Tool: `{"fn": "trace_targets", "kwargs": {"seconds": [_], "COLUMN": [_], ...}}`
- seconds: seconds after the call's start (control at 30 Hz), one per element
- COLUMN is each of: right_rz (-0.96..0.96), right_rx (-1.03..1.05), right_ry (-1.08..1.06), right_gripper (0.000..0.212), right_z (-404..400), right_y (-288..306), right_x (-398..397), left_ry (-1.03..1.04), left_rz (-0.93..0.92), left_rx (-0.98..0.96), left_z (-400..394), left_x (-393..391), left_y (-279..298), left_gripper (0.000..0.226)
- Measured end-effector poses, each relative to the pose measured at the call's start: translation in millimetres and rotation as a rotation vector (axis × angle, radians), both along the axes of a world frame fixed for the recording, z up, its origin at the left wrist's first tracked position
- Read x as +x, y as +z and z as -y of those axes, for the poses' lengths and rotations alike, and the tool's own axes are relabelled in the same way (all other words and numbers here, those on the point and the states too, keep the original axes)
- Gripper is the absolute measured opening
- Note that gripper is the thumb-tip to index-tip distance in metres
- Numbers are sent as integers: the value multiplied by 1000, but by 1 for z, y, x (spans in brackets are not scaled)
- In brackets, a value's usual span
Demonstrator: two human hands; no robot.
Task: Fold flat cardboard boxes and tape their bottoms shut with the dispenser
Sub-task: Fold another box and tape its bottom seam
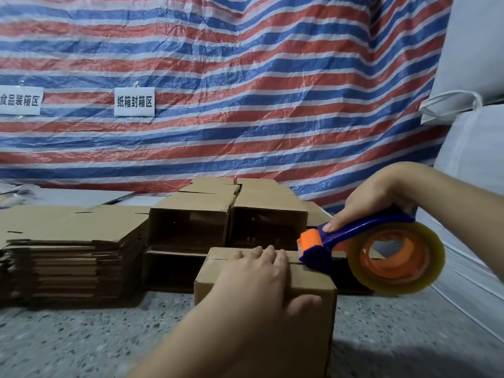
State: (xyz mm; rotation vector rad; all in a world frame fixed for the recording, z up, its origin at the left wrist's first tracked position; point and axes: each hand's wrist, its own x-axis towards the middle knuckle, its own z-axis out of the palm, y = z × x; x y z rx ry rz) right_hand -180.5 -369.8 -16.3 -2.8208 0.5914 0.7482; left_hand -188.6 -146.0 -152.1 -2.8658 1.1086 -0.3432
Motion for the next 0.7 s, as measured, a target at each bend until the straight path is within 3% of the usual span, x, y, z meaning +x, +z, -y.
{"fn": "trace_targets", "kwargs": {"seconds": [0.17, 0.53, 0.7], "right_rz": [1, -39, -34], "right_rx": [56, -26, 34], "right_ry": [-8, -19, -21], "right_gripper": [94, 92, 89], "right_z": [8, 35, 38], "right_y": [0, -3, -18], "right_x": [0, -18, -16], "left_ry": [16, 17, 43], "left_rz": [24, 24, 11], "left_rx": [24, 1, 27], "left_z": [2, 2, 15], "left_x": [5, 2, -5], "left_y": [-7, -8, 2], "left_gripper": [87, 84, 104]}}
